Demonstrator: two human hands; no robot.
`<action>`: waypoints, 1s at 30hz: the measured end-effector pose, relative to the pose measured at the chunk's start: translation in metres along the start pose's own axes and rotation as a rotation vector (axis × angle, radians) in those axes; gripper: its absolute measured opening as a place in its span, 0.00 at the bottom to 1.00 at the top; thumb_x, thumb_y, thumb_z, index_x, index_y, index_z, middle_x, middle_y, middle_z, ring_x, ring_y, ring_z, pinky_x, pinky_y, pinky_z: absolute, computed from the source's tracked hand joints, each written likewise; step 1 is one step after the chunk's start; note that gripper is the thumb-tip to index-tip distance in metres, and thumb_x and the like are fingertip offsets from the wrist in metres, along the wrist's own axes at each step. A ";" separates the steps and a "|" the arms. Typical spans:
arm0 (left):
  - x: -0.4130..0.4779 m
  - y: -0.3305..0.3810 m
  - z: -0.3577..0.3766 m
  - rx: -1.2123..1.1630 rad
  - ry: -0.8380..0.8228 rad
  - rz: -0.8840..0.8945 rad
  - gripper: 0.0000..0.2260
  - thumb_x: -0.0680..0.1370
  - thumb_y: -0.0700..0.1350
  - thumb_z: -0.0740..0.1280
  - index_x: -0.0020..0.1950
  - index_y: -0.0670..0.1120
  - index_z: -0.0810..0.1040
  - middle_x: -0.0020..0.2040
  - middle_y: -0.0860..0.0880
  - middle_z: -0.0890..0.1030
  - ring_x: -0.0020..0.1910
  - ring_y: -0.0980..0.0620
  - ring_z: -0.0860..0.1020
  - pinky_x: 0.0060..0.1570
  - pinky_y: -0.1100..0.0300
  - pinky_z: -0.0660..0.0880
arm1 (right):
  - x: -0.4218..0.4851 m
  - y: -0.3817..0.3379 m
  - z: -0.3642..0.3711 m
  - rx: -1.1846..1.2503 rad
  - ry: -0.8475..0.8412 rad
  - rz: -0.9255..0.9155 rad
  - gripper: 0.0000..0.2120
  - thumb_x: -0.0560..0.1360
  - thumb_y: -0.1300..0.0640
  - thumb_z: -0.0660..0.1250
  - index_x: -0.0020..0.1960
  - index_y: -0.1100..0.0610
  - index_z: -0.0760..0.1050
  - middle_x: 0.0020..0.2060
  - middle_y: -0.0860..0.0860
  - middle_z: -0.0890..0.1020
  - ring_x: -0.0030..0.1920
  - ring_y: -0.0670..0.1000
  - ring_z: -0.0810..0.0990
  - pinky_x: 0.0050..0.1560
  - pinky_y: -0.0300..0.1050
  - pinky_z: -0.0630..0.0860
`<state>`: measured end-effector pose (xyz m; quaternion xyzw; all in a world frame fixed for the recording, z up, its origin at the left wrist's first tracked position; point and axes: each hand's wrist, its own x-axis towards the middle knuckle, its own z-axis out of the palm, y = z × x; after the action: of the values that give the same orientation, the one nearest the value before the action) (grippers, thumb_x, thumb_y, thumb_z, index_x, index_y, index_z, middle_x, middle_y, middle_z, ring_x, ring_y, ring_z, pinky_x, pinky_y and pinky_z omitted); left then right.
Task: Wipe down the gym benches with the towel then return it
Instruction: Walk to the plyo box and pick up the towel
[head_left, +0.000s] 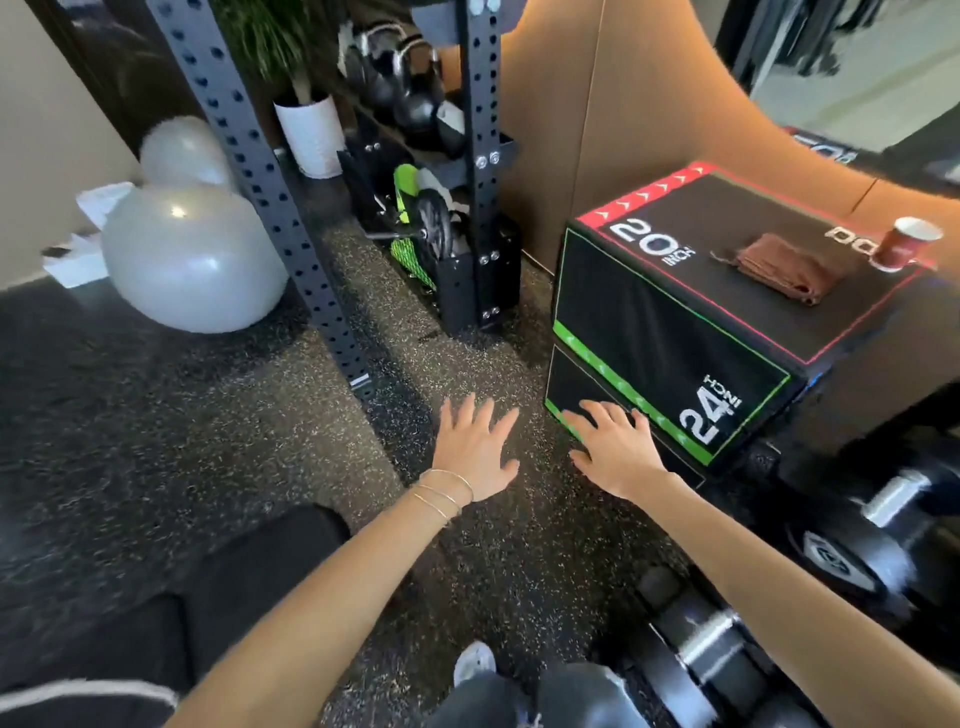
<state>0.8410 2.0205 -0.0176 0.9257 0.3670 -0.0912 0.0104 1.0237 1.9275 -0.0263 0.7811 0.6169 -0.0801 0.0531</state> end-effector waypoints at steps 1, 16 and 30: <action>0.011 -0.009 -0.002 0.000 0.001 0.016 0.32 0.77 0.61 0.58 0.77 0.54 0.52 0.77 0.44 0.56 0.77 0.40 0.51 0.74 0.38 0.48 | 0.008 -0.001 -0.002 0.009 -0.003 0.021 0.28 0.80 0.46 0.57 0.76 0.48 0.53 0.75 0.50 0.57 0.74 0.55 0.55 0.72 0.61 0.54; 0.206 -0.002 -0.023 0.026 0.009 0.265 0.32 0.77 0.61 0.58 0.77 0.53 0.52 0.77 0.43 0.57 0.76 0.40 0.52 0.73 0.38 0.49 | 0.121 0.096 -0.010 0.054 -0.016 0.291 0.27 0.79 0.46 0.59 0.75 0.48 0.56 0.73 0.50 0.60 0.73 0.54 0.57 0.71 0.61 0.56; 0.397 0.069 -0.061 0.025 -0.008 0.467 0.32 0.77 0.59 0.59 0.77 0.52 0.52 0.77 0.43 0.57 0.77 0.40 0.51 0.73 0.39 0.48 | 0.206 0.233 -0.033 0.111 -0.022 0.475 0.28 0.79 0.46 0.59 0.76 0.49 0.56 0.74 0.51 0.59 0.73 0.55 0.57 0.72 0.60 0.56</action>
<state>1.1811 2.2441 -0.0305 0.9852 0.1416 -0.0943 0.0213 1.2987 2.0755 -0.0373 0.9051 0.4099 -0.1077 0.0344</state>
